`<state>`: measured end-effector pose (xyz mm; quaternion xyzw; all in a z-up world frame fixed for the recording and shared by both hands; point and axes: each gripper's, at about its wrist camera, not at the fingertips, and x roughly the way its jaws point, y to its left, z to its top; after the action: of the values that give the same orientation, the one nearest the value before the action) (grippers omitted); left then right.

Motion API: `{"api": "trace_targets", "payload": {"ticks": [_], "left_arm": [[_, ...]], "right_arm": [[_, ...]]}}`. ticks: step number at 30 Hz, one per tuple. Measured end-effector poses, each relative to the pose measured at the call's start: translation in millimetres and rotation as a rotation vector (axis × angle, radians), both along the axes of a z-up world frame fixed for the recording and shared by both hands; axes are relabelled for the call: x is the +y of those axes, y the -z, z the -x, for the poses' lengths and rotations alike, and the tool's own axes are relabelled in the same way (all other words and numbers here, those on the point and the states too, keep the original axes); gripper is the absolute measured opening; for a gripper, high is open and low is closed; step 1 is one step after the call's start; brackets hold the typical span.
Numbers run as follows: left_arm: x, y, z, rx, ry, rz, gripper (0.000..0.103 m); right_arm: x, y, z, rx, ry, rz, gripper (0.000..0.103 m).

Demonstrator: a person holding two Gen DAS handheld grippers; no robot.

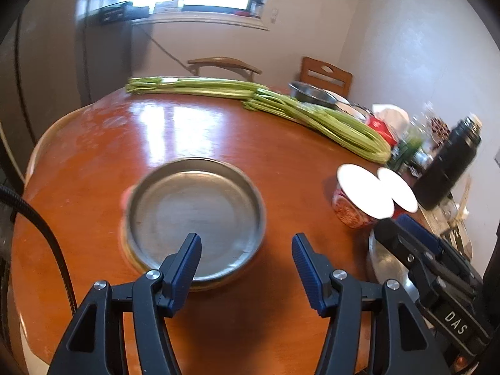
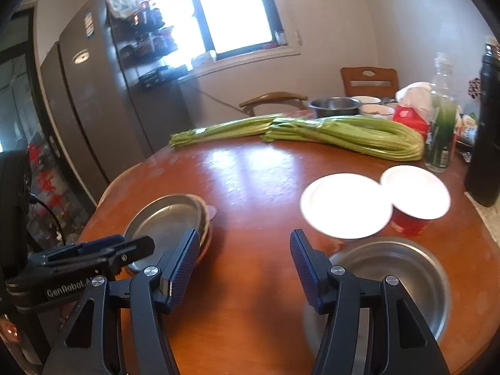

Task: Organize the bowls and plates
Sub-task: 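Move the left tool to the large steel bowl and grasp its rim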

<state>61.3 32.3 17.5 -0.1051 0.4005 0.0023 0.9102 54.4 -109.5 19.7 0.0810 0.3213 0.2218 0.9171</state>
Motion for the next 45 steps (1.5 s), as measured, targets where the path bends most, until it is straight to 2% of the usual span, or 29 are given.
{"api": "trace_targets", "payload": {"ticks": [10, 16, 25, 29, 39, 45], "left_arm": [[-56.7, -3.3, -18.0, 0.006, 0.081, -0.008, 0.06], [-97.3, -12.9, -33.6, -0.009, 0.171, -0.014, 0.061], [-126.4, 3.4, -42.8, 0.038, 0.236, -0.013, 0.061], [-130.7, 11.1, -45.0, 0.055, 0.245, -0.007, 0.061], [-141.6, 37.5, -47.7, 0.119, 0.285, 0.005, 0.061], [-147.3, 49.8, -52.1, 0.144, 0.292, 0.017, 0.061]], "right_arm": [[-51.4, 0.1, -0.6, 0.005, 0.077, 0.003, 0.063], [-87.9, -3.6, 1.5, 0.002, 0.144, 0.016, 0.063], [-135.6, 16.8, 3.8, 0.066, 0.222, 0.074, 0.064], [-144.2, 26.6, 3.7, 0.092, 0.23, 0.105, 0.064], [-142.9, 52.9, -0.2, 0.172, 0.194, 0.099, 0.064], [-142.3, 59.6, 1.0, 0.172, 0.192, 0.105, 0.064]]}}
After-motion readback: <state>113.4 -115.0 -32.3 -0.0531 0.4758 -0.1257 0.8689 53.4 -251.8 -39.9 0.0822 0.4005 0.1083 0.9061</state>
